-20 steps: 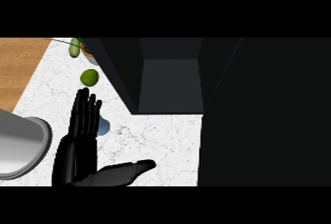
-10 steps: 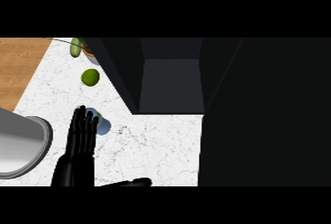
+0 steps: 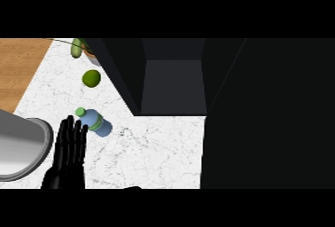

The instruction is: Pick up the bottled water, place it into the cabinet and close the cabinet

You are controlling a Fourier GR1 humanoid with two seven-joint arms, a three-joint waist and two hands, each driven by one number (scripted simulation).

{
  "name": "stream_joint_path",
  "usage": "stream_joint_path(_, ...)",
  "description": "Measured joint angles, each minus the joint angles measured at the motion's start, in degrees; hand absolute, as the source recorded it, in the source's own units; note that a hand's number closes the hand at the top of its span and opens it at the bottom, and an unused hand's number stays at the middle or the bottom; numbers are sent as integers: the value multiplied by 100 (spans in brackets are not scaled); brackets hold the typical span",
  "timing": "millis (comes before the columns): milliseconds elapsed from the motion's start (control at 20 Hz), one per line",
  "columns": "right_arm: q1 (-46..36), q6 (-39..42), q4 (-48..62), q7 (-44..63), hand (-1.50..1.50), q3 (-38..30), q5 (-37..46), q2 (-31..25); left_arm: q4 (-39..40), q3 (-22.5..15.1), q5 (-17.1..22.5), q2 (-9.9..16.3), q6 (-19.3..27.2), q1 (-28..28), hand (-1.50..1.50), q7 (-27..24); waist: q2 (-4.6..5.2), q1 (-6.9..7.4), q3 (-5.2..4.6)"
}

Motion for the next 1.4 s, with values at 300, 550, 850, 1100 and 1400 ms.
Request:
stream_joint_path(300,121,69,126,-287,-150,93,140,-1,225,520,393,79,-153,96,-150,-406,1,2,-1)
stream_joint_path(550,113,120,97,-278,-150,-30,7,-79,676,1106,758,289,-497,-69,-150,-671,4,-2,-2)
stream_joint_path(850,444,185,150,-652,-150,289,276,-45,1368,1587,906,450,-780,-373,-150,-861,5,-23,0)
stream_joint_path(1100,546,208,202,-808,-150,332,280,-73,2070,1936,1064,480,-1023,-711,-150,-1074,6,-21,-1)
stream_joint_path(1400,527,179,53,-657,-150,292,164,-165,3163,2408,1367,554,-1438,-1186,-150,-1404,9,-24,-1)
